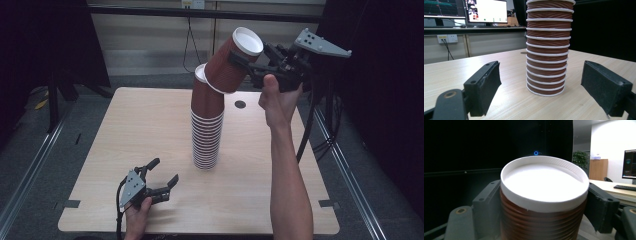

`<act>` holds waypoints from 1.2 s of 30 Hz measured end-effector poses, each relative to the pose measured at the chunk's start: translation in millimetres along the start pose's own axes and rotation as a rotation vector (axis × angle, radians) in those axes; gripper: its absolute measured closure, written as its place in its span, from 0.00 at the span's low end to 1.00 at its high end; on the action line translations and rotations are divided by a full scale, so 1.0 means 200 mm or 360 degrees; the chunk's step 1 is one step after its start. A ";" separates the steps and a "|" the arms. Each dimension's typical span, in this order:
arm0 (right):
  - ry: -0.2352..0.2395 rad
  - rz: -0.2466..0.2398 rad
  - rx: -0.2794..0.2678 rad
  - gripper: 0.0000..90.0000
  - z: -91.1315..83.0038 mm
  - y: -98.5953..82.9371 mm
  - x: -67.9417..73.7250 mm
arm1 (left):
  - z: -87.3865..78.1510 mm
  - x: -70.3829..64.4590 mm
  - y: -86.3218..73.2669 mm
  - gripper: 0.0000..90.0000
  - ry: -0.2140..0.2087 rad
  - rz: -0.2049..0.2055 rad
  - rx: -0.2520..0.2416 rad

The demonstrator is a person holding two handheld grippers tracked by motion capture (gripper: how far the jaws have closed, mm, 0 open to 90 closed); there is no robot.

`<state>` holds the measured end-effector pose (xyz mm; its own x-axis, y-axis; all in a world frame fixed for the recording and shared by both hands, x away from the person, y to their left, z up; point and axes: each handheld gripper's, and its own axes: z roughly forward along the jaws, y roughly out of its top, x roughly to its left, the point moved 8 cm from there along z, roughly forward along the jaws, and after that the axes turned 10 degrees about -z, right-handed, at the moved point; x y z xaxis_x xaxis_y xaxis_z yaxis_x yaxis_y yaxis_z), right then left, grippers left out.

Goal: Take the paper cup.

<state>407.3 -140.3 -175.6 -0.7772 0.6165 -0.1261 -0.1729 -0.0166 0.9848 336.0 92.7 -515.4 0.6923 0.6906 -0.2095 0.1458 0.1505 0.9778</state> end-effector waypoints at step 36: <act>-0.0160 0.0009 0.0198 0.26 -0.27 -0.22 -0.10 | 0.03 -0.02 0.05 0.18 -0.0090 -0.0064 0.0095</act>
<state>398.0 -194.1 -223.2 -0.7124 0.6925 -0.1138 -0.0875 0.0732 0.9935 337.8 87.0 -505.4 0.7236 0.6435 -0.2496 0.2148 0.1337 0.9675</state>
